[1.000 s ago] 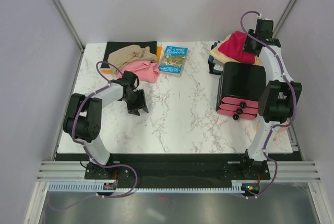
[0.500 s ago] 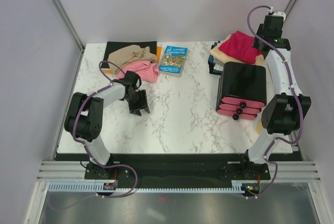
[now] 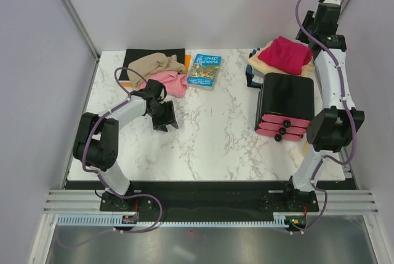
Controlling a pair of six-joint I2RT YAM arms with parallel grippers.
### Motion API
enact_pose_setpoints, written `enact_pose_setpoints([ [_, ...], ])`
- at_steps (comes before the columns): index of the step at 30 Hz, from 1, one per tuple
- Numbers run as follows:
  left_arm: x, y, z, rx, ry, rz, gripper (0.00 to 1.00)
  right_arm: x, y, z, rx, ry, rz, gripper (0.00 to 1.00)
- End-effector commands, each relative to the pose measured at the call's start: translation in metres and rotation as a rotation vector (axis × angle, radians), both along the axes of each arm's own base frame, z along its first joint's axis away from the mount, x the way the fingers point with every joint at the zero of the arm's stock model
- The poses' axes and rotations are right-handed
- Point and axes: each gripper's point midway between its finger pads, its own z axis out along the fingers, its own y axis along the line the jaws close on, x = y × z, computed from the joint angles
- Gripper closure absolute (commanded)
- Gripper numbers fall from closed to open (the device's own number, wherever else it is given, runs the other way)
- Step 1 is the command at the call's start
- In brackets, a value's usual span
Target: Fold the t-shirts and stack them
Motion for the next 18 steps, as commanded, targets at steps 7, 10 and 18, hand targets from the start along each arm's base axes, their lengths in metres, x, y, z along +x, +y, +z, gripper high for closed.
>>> enact_pose_setpoints([
  [7, -0.009, -0.003, 0.017, -0.032, -0.024, -0.025, 0.41, 0.032, -0.002, -0.134, 0.070, 0.243, -0.033, 0.65],
  [10, -0.009, -0.004, 0.017, -0.031, -0.025, -0.024, 0.41, 0.014, -0.008, -0.150, 0.055, 0.300, -0.079, 0.66],
  [18, -0.006, -0.013, 0.013, -0.034, -0.006, -0.033, 0.41, -0.019, -0.006, -0.139, 0.043, 0.304, -0.075, 0.65],
])
